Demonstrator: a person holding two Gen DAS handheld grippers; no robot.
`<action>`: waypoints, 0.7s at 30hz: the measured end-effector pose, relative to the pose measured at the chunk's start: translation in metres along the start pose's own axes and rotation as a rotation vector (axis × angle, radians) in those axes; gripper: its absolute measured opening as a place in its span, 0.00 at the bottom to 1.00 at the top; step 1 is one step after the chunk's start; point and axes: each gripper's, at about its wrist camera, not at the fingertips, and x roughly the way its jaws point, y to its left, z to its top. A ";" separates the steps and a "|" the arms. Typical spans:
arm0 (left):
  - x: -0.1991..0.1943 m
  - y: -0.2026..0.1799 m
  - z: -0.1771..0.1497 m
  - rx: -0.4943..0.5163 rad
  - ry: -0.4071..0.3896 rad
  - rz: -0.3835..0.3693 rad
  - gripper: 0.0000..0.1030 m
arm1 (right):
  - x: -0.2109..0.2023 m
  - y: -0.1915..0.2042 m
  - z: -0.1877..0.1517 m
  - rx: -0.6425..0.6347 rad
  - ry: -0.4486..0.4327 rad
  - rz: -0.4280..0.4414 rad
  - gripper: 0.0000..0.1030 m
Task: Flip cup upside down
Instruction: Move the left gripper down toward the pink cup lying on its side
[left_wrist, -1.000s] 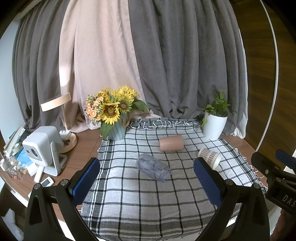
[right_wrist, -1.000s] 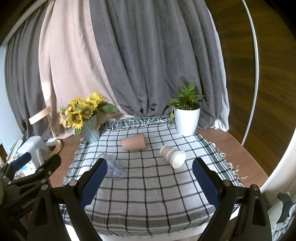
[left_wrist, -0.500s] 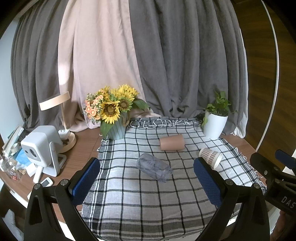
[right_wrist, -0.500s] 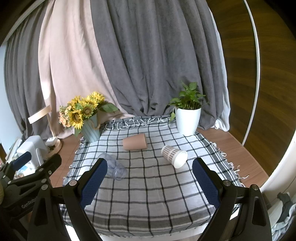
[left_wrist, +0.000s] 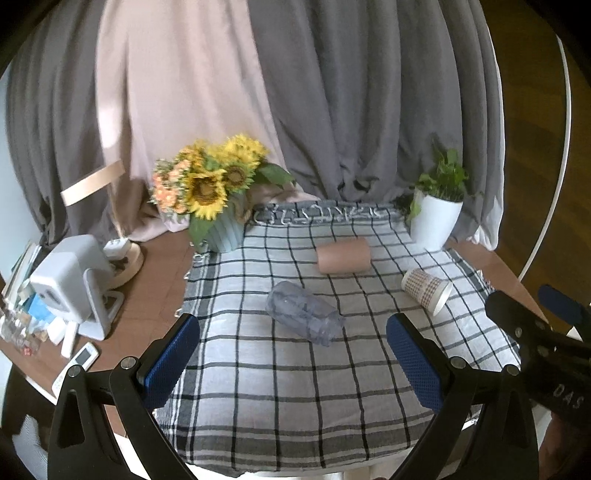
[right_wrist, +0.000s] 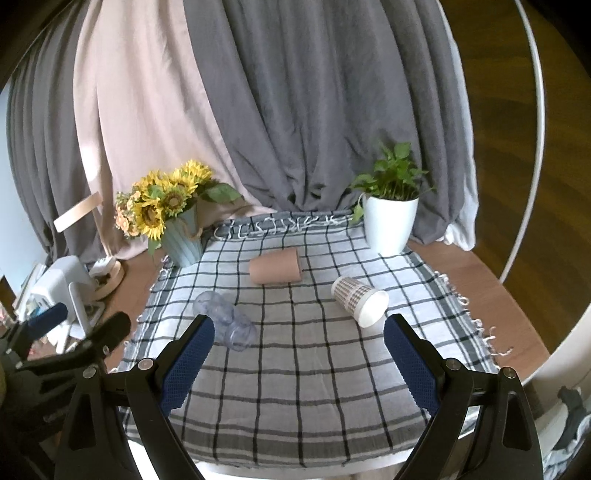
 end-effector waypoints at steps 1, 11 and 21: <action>0.006 -0.003 0.004 0.008 0.009 0.000 1.00 | 0.006 -0.004 0.003 0.007 0.007 0.005 0.91; 0.084 -0.029 0.048 0.054 0.116 -0.049 1.00 | 0.085 -0.043 0.039 0.116 0.092 -0.016 0.91; 0.166 -0.041 0.091 0.347 0.251 -0.229 1.00 | 0.132 -0.050 0.042 0.338 0.167 -0.089 0.91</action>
